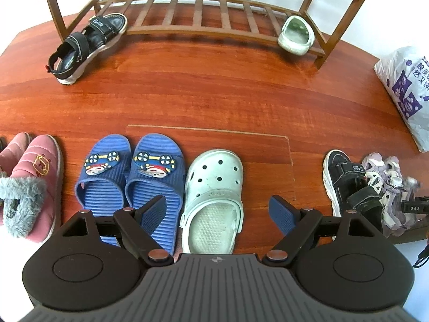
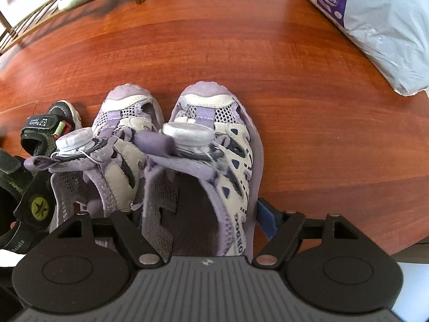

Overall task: Organize scattered shoes
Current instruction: 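Open the right tool, releasing the lilac sneaker, then move the left tool to the black velcro sandal on the rack and grasp it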

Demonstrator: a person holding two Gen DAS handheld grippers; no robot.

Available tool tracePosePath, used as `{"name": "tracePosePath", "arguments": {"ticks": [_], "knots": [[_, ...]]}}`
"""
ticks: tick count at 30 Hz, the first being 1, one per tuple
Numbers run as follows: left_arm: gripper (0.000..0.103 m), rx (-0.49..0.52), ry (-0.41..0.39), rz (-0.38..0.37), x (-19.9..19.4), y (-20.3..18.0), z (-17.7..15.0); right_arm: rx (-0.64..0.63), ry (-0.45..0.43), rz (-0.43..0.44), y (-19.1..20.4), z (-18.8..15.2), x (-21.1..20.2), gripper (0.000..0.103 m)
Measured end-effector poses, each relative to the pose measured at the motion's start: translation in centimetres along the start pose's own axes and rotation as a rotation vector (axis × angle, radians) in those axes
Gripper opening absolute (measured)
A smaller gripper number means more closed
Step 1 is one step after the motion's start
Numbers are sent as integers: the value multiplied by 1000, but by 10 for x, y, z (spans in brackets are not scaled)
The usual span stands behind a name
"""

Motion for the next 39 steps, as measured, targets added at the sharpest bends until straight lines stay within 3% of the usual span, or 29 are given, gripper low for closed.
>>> {"name": "tracePosePath", "arguments": {"ticks": [9,17,27,32,39], "knots": [[85,3,-28,-2,-2,20,25,35,-23,-26,2,6,-22,98],[88,55,-53,12,2,57,64,86,-95,-79,25,16,-72,101],[89,174,-100,85,14,121,129,151,-115,-69,94,18,-105,102],[89,311,-181,144,22,150,167,180,-124,-65,130,17,-117,102],[89,369,-184,139,47,180,209,229,-112,-79,169,9,-126,102]]}}
Point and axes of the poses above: each gripper's, at about its wrist camera, not at the fingertips, and x roughly the way its jaws point, y to its left, z to its top, the point moved 9 cm from there along x, roughly the way its jaws point, and after that the axes turned 12 degrees about -x, right-handed, at the moved point
